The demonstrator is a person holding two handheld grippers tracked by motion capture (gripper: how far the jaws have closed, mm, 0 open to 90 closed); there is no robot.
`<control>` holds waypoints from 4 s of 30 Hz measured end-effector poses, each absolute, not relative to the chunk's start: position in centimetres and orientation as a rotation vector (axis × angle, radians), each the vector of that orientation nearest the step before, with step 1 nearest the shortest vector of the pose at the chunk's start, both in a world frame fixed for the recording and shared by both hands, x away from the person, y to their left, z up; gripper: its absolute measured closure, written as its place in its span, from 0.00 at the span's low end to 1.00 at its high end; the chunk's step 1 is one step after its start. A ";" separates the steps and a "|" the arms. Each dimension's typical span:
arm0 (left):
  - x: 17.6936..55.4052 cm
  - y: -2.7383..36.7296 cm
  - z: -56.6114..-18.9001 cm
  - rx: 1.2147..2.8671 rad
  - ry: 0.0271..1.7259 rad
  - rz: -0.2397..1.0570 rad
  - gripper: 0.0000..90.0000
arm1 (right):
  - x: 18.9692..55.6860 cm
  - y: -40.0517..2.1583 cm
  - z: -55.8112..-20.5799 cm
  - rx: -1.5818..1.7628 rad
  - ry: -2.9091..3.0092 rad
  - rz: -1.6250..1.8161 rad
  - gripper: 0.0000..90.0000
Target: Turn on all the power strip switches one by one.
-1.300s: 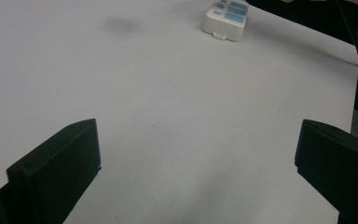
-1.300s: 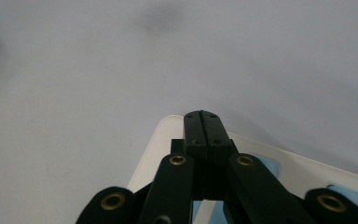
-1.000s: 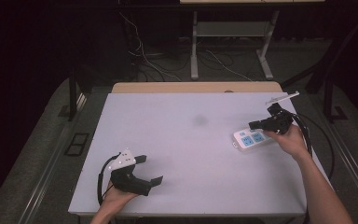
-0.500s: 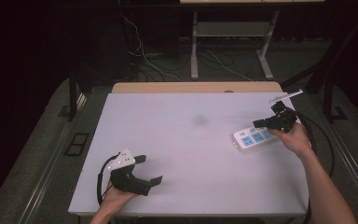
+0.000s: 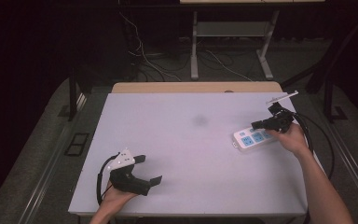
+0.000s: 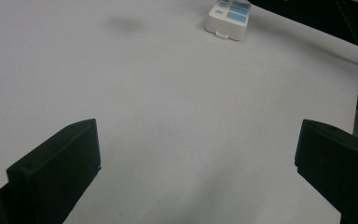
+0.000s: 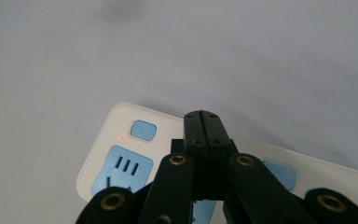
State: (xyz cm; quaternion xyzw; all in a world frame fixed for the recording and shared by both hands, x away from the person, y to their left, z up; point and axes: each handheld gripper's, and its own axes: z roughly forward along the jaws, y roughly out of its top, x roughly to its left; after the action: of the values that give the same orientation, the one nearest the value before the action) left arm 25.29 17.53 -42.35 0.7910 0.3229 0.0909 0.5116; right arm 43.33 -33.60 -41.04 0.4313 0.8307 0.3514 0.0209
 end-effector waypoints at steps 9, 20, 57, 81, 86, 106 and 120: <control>25.3 17.4 -42.4 1.906 0.777 0.217 0.00 | 43.4 -33.5 -41.6 1.342 2.586 1.077 1.00; 25.3 17.3 -42.5 1.914 0.777 0.212 0.00 | 43.3 -33.5 -41.9 1.350 2.576 1.099 1.00; 25.1 17.1 -42.5 1.922 0.775 0.212 0.00 | 43.0 -34.1 -42.8 1.384 2.534 1.187 1.00; 25.2 17.2 -42.6 1.915 0.783 0.206 0.00 | 42.6 -33.0 -42.1 1.327 2.560 1.102 1.00; 25.3 17.2 -42.6 1.914 0.784 0.202 0.00 | 42.5 -33.2 -41.6 1.318 2.552 1.117 1.00; 25.3 17.2 -42.7 1.916 0.787 0.204 0.00 | 42.9 -35.9 -38.4 1.320 2.489 1.125 1.00; 25.4 17.2 -42.8 1.918 0.790 0.203 0.00 | 43.8 -36.6 -39.8 1.364 2.509 1.081 1.00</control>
State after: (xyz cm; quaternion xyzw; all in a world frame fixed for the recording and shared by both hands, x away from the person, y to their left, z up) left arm 25.37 17.24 -42.76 0.7945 0.3274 0.0841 0.5044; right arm 43.84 -36.61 -39.76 0.4461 0.8209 0.3538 0.0440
